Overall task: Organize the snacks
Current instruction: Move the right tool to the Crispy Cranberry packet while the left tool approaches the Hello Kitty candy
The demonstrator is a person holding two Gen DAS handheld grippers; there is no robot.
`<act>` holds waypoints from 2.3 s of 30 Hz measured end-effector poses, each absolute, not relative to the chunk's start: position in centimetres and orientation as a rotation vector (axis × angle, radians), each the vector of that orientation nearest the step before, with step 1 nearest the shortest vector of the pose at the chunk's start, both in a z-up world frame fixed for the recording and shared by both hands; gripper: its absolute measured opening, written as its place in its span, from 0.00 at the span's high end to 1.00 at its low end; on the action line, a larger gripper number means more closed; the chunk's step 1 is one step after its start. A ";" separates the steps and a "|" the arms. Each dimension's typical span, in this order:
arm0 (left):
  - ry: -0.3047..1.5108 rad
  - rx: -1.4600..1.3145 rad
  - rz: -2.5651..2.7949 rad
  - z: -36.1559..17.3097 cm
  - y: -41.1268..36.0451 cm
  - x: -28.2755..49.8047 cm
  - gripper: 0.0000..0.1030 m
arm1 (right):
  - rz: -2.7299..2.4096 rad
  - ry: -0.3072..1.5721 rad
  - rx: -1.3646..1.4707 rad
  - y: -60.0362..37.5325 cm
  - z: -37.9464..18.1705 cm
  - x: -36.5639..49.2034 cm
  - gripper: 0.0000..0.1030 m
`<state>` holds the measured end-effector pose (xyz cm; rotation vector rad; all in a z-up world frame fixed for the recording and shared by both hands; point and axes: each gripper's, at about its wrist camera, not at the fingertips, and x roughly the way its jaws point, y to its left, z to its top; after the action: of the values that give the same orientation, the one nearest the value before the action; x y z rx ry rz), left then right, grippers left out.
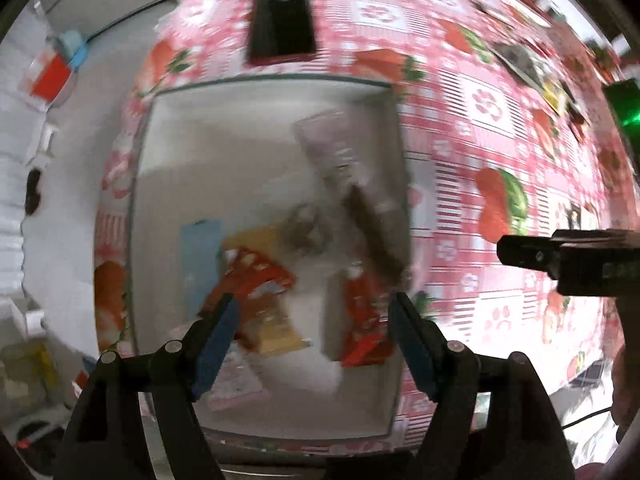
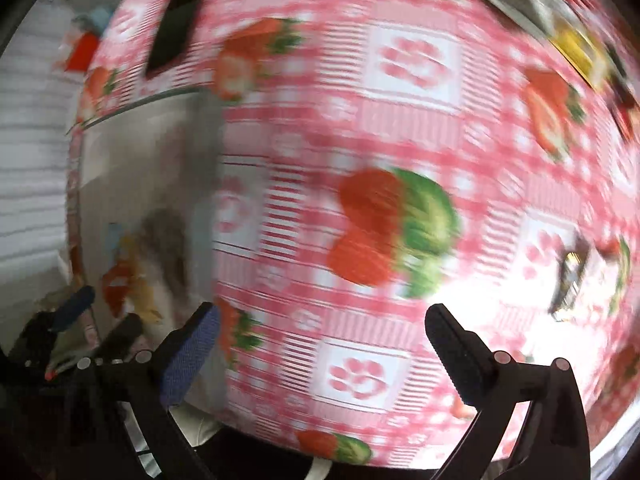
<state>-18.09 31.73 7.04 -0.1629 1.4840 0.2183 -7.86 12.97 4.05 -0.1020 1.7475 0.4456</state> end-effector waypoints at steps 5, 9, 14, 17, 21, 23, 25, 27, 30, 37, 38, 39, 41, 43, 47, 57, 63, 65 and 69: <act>1.488 -0.094 0.132 7.1 28.7 -16.4 0.23 | 0.323 1.786 -0.003 6.5 2.8 -7.8 0.01; 1.499 -0.042 0.078 6.9 26.5 -15.8 0.23 | 0.227 1.793 0.074 1.7 2.1 -7.4 0.01; 1.520 -0.010 0.053 6.5 24.7 -15.4 0.23 | 0.120 1.793 0.185 -4.1 1.6 -6.4 0.01; 1.529 0.012 0.043 6.3 23.8 -15.3 0.23 | 0.037 1.778 0.285 -7.8 1.1 -5.3 0.01; 1.546 0.028 0.046 5.9 23.3 -15.4 0.23 | -0.043 1.746 0.358 -11.3 0.7 -3.5 0.01; 1.554 0.028 0.055 5.7 23.3 -15.5 0.23 | -0.091 1.730 0.381 -12.8 0.5 -2.7 0.01; 1.562 0.028 0.068 5.6 23.5 -15.7 0.23 | -0.144 1.716 0.410 -14.3 0.2 -1.7 0.01; 1.570 0.029 0.079 5.5 23.6 -15.8 0.23 | -0.188 1.699 0.428 -15.5 0.1 -0.8 0.01; 1.582 0.036 0.094 5.2 24.0 -16.3 0.23 | -0.232 1.663 0.438 -18.1 -0.3 1.8 0.01; 1.600 0.069 0.088 4.8 23.9 -16.4 0.23 | -0.231 1.697 0.419 -20.2 -2.3 3.4 0.01; 1.600 0.072 0.082 4.8 23.7 -16.3 0.23 | -0.228 1.701 0.425 -20.5 -2.5 2.9 0.01; 1.600 0.076 0.077 4.7 23.3 -16.0 0.23 | -0.230 1.702 0.417 -20.9 -2.5 2.1 0.01; 1.598 0.090 0.059 4.6 22.6 -15.5 0.23 | -0.226 1.705 0.390 -21.1 -2.5 0.9 0.01; 1.599 0.101 0.040 4.5 21.7 -15.0 0.23 | -0.219 1.711 0.366 -21.7 -2.5 0.0 0.01; 1.613 0.122 -0.010 3.7 19.8 -13.9 0.23 | -0.221 1.717 0.334 -23.3 -2.6 -1.6 0.01; 1.612 0.038 -0.134 2.6 11.4 -7.7 0.23 | -0.125 1.715 0.195 -25.8 -2.6 -4.4 0.01; 1.635 -0.081 -0.133 0.6 7.2 -4.3 0.23 | -0.119 1.701 0.195 -23.8 -2.4 -7.0 0.00; 1.644 -0.108 -0.116 -0.1 6.0 -3.3 0.23 | -0.119 1.689 0.194 -22.6 -2.4 -7.6 0.00; 1.680 -0.096 -0.082 -1.9 4.5 -2.1 0.23 | -0.109 1.662 0.177 -20.6 -2.0 -9.4 0.00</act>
<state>-2.05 4.51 -1.94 -0.0961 1.6797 -0.0819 -9.44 -20.58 -2.00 0.1771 1.6622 -0.1088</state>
